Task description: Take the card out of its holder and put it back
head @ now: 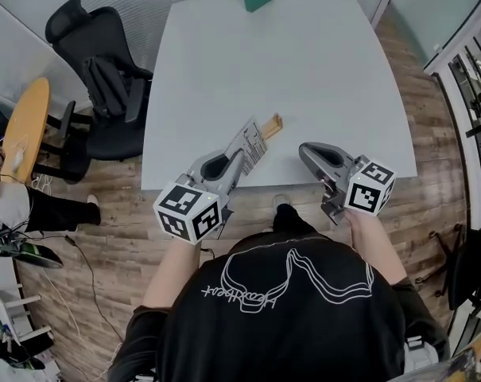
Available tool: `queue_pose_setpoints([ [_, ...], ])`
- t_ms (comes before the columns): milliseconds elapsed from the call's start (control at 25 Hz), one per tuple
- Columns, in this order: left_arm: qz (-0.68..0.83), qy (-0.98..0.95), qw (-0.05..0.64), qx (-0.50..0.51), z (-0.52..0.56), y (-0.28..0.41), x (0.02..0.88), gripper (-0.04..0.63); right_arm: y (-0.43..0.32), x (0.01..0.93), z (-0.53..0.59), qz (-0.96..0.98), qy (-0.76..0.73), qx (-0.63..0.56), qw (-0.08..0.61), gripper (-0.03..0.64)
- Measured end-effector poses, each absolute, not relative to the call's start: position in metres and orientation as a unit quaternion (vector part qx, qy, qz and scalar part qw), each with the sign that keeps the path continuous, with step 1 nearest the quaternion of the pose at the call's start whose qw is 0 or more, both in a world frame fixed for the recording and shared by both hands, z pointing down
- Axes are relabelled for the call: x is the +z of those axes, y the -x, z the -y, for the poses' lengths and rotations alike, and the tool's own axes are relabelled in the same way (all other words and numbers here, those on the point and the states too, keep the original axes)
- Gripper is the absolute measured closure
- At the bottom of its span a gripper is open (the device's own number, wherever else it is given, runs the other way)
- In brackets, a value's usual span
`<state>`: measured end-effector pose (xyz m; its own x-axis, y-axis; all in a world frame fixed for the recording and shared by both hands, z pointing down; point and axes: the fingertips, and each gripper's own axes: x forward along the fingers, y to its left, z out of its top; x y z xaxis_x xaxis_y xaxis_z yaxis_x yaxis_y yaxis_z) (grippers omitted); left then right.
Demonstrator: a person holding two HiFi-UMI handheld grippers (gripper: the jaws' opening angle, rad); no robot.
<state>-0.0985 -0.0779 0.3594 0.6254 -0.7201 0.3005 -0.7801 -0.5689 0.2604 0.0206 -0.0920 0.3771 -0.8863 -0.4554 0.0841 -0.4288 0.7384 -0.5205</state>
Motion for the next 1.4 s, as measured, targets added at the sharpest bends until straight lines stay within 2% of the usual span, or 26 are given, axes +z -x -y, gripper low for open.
queue_pose_setpoints([
  [480, 0.422, -0.875, 0.226, 0.071, 0.043, 0.111, 0.373, 0.571, -0.021, 0.379, 0.069, -0.934, 0.253, -0.252, 0.000, 0.607],
  [1400, 0.409, -0.884, 0.220, 0.056, 0.051, 0.107, 0.368, 0.571, -0.023, 0.404, 0.053, -0.925, 0.273, -0.264, -0.014, 0.607],
])
